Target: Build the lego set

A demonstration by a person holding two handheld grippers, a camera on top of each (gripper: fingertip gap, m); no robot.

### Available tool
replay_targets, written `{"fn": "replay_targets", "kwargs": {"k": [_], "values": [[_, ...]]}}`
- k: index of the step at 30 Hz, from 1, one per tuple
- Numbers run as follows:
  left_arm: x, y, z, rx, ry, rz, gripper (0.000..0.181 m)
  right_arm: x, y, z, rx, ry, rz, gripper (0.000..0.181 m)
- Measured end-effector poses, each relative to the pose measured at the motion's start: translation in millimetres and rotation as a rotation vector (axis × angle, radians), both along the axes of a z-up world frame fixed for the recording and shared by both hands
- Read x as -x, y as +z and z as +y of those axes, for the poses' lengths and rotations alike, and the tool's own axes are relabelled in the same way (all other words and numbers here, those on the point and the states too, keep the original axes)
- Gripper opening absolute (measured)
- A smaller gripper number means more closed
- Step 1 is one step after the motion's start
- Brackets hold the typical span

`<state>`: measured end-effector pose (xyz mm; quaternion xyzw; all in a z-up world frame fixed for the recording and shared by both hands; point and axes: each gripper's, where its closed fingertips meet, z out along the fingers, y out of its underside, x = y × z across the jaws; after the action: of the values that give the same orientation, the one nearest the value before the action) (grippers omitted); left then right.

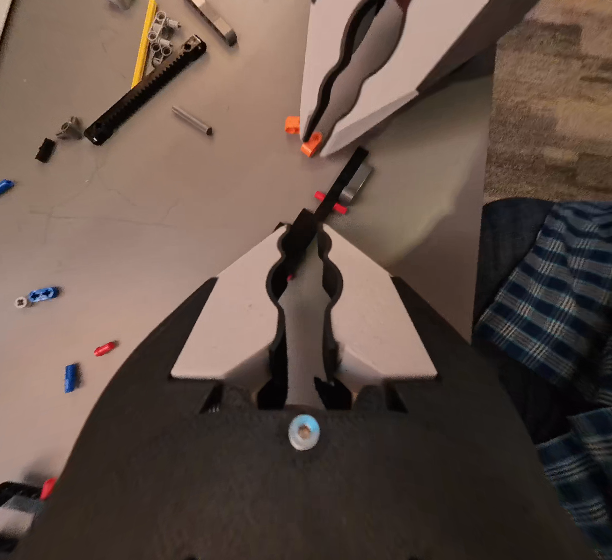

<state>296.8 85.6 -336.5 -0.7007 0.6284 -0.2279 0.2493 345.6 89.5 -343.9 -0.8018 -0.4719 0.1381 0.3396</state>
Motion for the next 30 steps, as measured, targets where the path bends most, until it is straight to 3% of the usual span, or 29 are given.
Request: {"fn": "replay_targets", "kwargs": {"k": [1, 3, 14, 19, 23, 30], "values": [[3, -3, 1, -0.018, -0.019, 0.026, 0.015, 0, -1, 0, -0.002, 0.004, -0.006, 0.008], [6, -6, 0, -0.048, -0.064, 0.061, 0.02, 1, -1, -1, 0.008, 0.009, 0.012, 0.0], [8, -13, 9, -0.163, -0.158, 0.161, 0.039, -4, 6, -6, 0.025, 0.009, 0.095, 0.0], [10, -16, 7, -0.124, -0.201, 0.194, 0.025, -2, 1, -2, 0.015, 0.03, 0.015, 0.014], [11, -17, 7, -0.098, -0.181, 0.2, 0.024, 0, -8, -3, 0.051, 0.048, -0.014, 0.005], [17, -15, 8, 0.015, 0.0, 0.203, 0.023, -4, 4, 0, 0.03, 0.01, 0.058, 0.005]]}}
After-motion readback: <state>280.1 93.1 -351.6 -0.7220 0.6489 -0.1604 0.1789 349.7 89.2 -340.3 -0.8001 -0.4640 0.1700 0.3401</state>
